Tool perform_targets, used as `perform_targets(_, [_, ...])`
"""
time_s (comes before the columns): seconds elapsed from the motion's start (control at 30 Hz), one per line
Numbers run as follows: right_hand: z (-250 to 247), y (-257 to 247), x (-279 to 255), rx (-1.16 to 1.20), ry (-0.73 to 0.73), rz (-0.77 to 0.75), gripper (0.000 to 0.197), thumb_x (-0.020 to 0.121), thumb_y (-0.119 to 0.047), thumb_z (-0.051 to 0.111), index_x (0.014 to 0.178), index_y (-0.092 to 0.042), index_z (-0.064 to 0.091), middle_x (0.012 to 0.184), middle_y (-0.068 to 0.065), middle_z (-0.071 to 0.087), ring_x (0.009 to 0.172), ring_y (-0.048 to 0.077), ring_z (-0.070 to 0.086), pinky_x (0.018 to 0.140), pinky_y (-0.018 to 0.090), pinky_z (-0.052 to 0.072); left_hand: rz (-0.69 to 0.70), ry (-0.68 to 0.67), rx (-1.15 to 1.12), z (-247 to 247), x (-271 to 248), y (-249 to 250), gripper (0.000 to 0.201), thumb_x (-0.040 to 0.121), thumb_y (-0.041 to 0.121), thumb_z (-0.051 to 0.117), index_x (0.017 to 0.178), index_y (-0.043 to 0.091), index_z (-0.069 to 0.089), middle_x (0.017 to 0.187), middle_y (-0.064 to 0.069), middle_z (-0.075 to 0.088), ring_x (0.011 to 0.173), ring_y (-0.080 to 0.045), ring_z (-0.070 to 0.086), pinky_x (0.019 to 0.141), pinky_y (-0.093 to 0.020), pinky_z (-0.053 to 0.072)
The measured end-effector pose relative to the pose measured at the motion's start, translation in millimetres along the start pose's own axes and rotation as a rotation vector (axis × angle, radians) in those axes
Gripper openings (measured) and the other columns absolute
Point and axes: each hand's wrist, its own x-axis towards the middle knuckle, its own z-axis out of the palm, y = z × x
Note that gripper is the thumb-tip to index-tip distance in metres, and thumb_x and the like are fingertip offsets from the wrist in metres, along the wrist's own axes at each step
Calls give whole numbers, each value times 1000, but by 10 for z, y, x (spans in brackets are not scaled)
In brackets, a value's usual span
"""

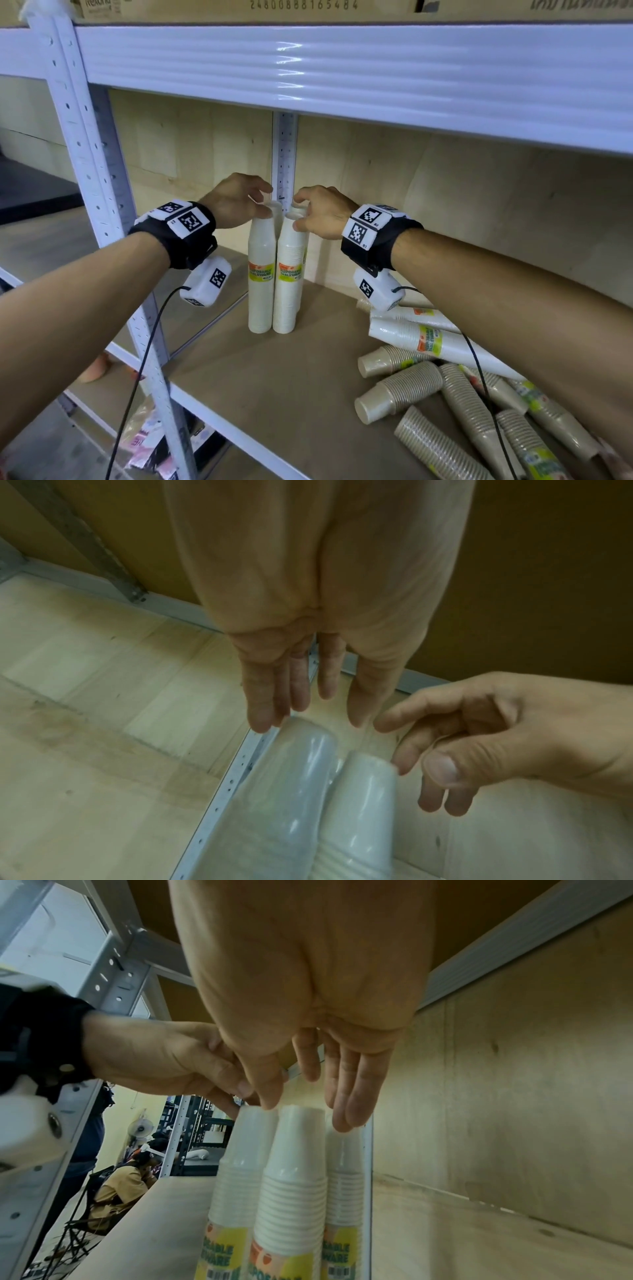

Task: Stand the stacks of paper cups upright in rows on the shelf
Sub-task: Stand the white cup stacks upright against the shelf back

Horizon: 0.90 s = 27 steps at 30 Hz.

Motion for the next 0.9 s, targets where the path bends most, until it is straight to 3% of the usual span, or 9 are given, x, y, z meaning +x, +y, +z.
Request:
perform_targets(0.1, [-145,85,-72,-45,5,26,48,87,-28,69,131,-14,55,121,5,60,98,19,56,79,27,44,50,48,9,-99,2,239,46,84,22,74,128,20,62,116,-2,62,105,-22,61,96,-36,50])
perform_targets(0.27, [-296,369,-299,-93,-11,113,48,83,-36,72,126,-19,59,113,-1,58,100,19,57,83,28,46,173,73,-54,-48,31,712,34,86,24,72,119,22,66,103,0,65,92,-16,62,82,-27,47])
perform_targets(0.43, [-326,698,-606,-123,-45,221,41,80,-37,74,116,-20,63,100,-3,58,97,22,61,84,31,50,261,-43,-87,344,61,1064,34,85,28,72,118,24,67,101,5,66,91,-14,63,77,-25,46])
perform_targets(0.6, [-181,1071,-915,-135,-111,343,53,77,-43,77,123,-23,59,111,-1,58,100,21,59,90,32,50,247,-245,-65,918,138,1113,36,87,25,71,122,18,65,109,-3,64,97,-15,61,71,-19,45])
perform_targets(0.77, [82,1360,-1197,-136,-199,439,63,71,-49,78,125,-26,56,116,-1,60,95,19,64,86,37,55,170,-397,-29,1482,174,909,39,87,26,71,124,16,64,111,-4,63,104,-18,59,84,-25,47])
perform_targets(0.9, [283,1509,-1385,-171,-284,447,69,71,-50,77,131,-26,52,125,-3,56,108,19,57,90,33,48,93,-485,-33,1869,207,632,42,82,30,76,121,22,63,112,-3,63,102,-19,61,90,-30,51])
